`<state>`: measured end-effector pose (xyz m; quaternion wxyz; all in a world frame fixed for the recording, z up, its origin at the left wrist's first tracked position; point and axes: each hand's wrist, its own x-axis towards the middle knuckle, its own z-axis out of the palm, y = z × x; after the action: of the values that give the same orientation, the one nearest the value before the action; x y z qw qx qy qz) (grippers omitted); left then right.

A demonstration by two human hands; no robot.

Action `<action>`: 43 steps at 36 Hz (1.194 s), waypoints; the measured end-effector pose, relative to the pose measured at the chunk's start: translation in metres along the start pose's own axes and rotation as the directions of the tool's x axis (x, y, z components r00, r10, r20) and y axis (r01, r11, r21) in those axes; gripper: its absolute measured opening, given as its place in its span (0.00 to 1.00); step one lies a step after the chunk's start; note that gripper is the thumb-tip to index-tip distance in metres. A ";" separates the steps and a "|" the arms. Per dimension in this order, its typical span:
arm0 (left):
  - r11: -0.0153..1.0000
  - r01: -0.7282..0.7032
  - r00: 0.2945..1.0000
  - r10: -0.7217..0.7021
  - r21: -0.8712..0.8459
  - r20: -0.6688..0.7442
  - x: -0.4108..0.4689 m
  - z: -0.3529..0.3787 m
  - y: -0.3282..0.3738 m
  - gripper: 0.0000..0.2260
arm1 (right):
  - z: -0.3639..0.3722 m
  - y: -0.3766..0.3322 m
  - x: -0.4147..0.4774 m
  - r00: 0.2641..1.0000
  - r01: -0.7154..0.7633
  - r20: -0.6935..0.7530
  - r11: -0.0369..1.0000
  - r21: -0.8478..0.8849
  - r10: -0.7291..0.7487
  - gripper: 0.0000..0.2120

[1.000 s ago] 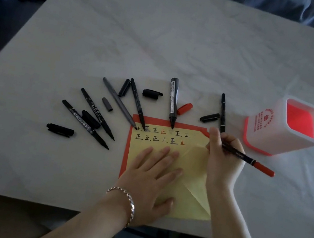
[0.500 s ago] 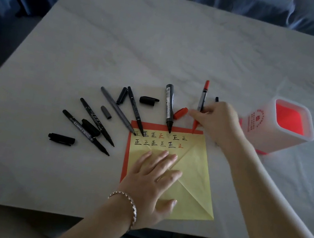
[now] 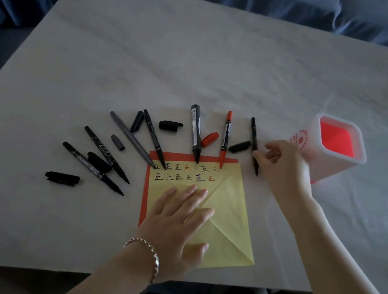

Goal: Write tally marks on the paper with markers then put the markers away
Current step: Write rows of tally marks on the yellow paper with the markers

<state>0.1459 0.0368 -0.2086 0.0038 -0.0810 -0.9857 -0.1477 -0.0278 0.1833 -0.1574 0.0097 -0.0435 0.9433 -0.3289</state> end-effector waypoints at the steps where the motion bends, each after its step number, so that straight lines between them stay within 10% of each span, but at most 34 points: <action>1: 1.000 0.000 1.000 0.000 0.000 0.003 0.000 0.000 0.000 0.24 | 0.001 0.001 0.001 1.000 0.001 0.018 1.000 -0.011 -0.001 0.15; 10: 1.000 -0.006 1.000 0.005 0.030 0.019 -0.001 -0.002 0.001 0.22 | 0.011 -0.010 0.016 0.972 -0.067 0.205 0.970 -0.235 0.117 0.10; 17: 0.996 -0.057 0.998 0.059 0.072 -0.021 -0.002 -0.002 0.000 0.19 | -0.014 -0.009 -0.007 0.960 -0.161 0.260 0.968 0.194 0.107 0.04; 24: 0.996 -0.011 1.000 0.011 0.089 -0.003 0.003 -0.007 0.008 0.18 | -0.019 -0.002 -0.039 0.993 -0.119 0.074 0.784 0.609 0.093 0.06; 33: 0.999 0.019 1.000 -0.019 0.026 -0.008 0.005 0.002 0.014 0.19 | 0.008 0.001 -0.055 0.993 0.088 0.012 0.804 0.588 -0.117 0.08; 43: 0.999 0.022 1.000 -0.023 0.038 0.014 0.005 0.002 0.013 0.20 | 0.037 -0.012 -0.048 0.982 -0.042 -0.122 0.805 0.592 0.141 0.18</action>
<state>0.1428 0.0510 -0.2067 -0.0034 -0.0708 -0.9892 -0.1283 0.0225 0.1553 -0.1799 -0.0372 0.0337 0.7942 -0.6056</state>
